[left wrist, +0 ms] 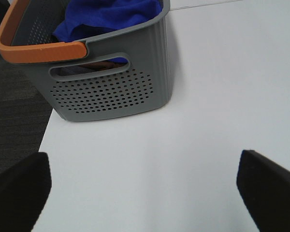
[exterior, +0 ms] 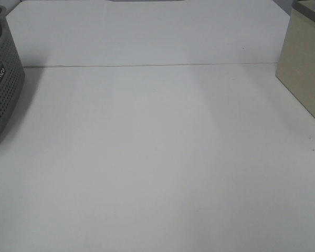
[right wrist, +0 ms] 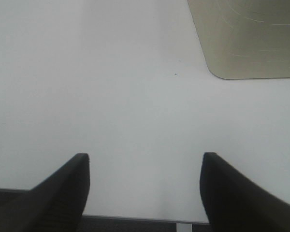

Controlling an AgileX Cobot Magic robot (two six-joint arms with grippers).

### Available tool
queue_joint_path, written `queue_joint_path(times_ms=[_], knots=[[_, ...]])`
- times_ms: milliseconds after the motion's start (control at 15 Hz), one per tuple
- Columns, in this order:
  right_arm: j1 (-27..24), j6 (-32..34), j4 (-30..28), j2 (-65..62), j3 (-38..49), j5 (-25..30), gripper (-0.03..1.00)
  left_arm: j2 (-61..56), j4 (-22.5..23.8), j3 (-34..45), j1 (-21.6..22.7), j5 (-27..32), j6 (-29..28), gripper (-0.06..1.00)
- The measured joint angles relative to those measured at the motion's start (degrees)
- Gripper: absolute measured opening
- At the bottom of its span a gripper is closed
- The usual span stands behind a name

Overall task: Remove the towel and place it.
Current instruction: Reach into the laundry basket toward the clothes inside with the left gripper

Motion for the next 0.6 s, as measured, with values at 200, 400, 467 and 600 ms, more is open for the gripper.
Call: queue_joint_path(times_ms=[200,400,467,600], knots=[[0.0,0.0,0.0,0.0,0.0,0.0,0.65,0.0,0.0,0.0,0.0,0.0,0.0,0.99],[0.0,0.0,0.0,0.0,0.0,0.0,0.65,0.0,0.0,0.0,0.0,0.0,0.0,0.99],[0.0,0.0,0.0,0.0,0.0,0.0,0.65,0.0,0.0,0.0,0.0,0.0,0.0,0.99],[0.0,0.0,0.0,0.0,0.0,0.0,0.65,0.0,0.0,0.0,0.0,0.0,0.1,0.99]])
